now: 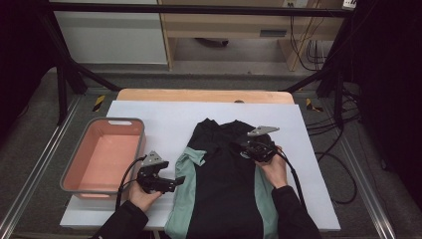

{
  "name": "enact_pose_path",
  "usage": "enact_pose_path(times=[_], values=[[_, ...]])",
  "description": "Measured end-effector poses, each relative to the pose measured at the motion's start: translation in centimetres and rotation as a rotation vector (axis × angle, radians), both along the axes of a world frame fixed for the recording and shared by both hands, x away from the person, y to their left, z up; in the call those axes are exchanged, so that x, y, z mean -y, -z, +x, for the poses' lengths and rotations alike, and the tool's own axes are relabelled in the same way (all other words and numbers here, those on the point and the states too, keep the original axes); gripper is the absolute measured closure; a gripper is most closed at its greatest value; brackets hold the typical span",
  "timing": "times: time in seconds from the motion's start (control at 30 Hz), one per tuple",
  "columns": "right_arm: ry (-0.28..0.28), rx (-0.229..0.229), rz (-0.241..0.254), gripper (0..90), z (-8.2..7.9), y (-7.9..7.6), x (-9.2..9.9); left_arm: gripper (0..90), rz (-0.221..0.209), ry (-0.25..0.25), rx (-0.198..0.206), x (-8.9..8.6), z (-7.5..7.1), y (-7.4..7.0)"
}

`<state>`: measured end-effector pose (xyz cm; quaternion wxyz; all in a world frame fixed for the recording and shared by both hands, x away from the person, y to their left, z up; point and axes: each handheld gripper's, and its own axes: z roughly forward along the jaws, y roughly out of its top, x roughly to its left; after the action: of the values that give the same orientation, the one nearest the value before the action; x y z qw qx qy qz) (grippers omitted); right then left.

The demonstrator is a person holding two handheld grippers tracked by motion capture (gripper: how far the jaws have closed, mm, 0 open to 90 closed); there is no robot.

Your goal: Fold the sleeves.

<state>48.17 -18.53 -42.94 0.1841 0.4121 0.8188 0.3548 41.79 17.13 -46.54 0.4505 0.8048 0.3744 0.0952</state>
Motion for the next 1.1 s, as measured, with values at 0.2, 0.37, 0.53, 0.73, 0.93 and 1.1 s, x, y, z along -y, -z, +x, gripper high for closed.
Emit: enact_pose_path(times=[0.2, 0.37, 0.53, 0.73, 0.93, 1.1], values=[[0.002, -0.037, -0.005, 85.3, 0.0, 0.8, 0.1, 9.2, -0.002, 0.003, -0.002, 0.0, 0.0, 0.0], [0.002, 0.005, 0.11, 57.0, -0.7, -0.2, 2.3, 9.1, -0.002, 0.004, -0.001, 0.1, 0.0, 0.0], [0.077, 0.051, 0.147, 49.5, -1.5, -0.9, 5.4, 9.0, 0.002, 0.005, -0.006, 0.2, 0.0, 0.0], [0.021, 0.014, 0.157, 53.1, -2.5, 0.4, 5.5, 9.0, 0.006, 0.007, -0.006, 0.2, 0.0, 0.0], [0.015, -0.03, 0.093, 86.9, -2.5, 0.9, 4.4, 9.0, 0.0, 0.004, -0.001, 0.1, -0.1, -0.1], [-0.003, -0.025, 0.108, 88.1, -2.8, 0.7, 4.0, 9.0, 0.001, 0.006, 0.0, 0.2, -0.1, -0.1]])
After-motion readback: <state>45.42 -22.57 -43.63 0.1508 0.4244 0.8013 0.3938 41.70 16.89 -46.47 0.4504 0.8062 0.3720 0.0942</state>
